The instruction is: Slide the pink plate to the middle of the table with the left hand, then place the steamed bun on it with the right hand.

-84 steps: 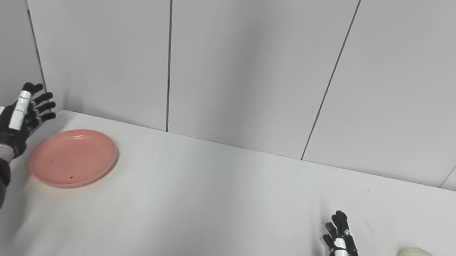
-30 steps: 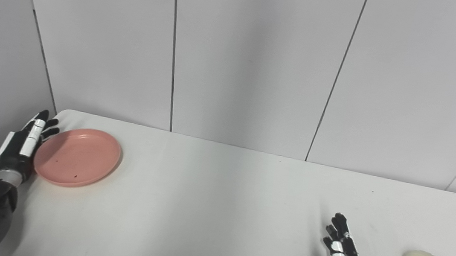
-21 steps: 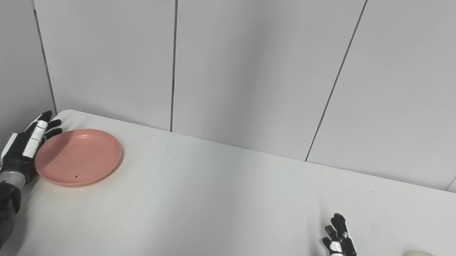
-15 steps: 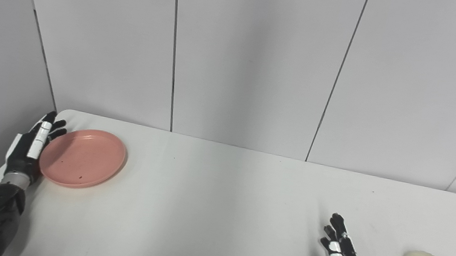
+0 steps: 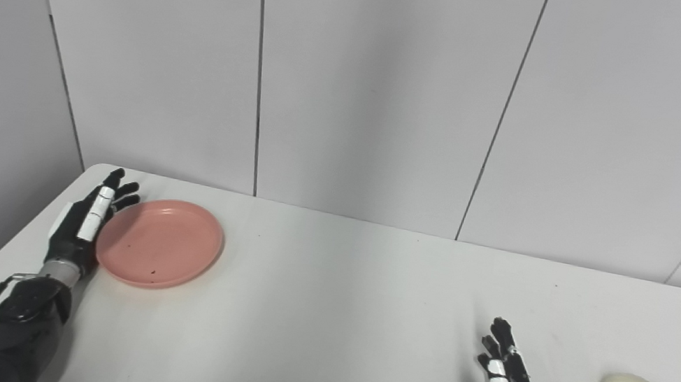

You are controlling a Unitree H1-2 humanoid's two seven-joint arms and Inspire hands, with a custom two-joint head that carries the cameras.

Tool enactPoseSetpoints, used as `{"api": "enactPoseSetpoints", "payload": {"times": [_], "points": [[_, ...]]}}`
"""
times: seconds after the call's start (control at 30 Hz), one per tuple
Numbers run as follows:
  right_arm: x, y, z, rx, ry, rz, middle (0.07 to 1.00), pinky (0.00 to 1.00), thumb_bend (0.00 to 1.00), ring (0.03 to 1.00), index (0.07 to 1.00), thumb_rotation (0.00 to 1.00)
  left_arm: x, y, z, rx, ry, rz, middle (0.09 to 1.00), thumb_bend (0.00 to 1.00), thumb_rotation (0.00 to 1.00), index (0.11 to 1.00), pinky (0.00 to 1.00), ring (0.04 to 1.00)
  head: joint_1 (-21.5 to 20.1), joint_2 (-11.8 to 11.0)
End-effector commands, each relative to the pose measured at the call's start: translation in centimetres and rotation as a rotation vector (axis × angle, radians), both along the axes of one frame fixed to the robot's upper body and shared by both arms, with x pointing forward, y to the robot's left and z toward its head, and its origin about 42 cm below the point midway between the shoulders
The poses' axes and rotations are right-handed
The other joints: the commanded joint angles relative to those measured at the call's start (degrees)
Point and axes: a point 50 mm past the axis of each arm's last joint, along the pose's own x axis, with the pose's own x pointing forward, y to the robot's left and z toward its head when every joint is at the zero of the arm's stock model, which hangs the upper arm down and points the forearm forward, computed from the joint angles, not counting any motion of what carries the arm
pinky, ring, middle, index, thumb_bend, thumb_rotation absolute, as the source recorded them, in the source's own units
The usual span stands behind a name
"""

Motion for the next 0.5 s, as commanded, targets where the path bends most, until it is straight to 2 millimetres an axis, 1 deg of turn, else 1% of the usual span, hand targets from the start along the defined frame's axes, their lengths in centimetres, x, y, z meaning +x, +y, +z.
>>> {"api": "enactPoseSetpoints", "payload": {"times": [0.0, 0.23, 0.37, 0.47], "points": [[-1.4, 0.6, -2.3, 0.024, 0.044, -0.002, 0.959, 0.94, 0.67, 0.942, 0.944, 0.86, 0.8, -1.7, 1.0, 0.002, -0.040, -0.059, 0.869, 0.87, 0.85, 0.908, 0.79, 0.859, -0.06, 0.03], [-1.3, 0.6, -2.4, 0.031, 0.049, -0.003, 0.961, 0.94, 0.68, 0.945, 0.942, 0.86, 0.8, -3.5, 0.8, -0.014, -0.052, -0.091, 0.866, 0.90, 0.83, 0.906, 0.83, 0.863, -0.09, -0.02], [-1.4, 0.7, -2.3, 0.028, 0.047, -0.002, 0.961, 0.93, 0.68, 0.943, 0.942, 0.87, 0.9, -4.8, 0.9, -0.016, -0.073, -0.116, 0.848, 0.87, 0.84, 0.893, 0.80, 0.849, -0.35, 0.06], [-1.4, 0.7, -2.4, 0.028, 0.046, 0.000, 0.965, 0.94, 0.68, 0.947, 0.944, 0.86, 0.9, -5.5, 1.0, -0.008, -0.080, -0.135, 0.842, 0.85, 0.85, 0.893, 0.79, 0.845, -0.47, 0.08]]}}
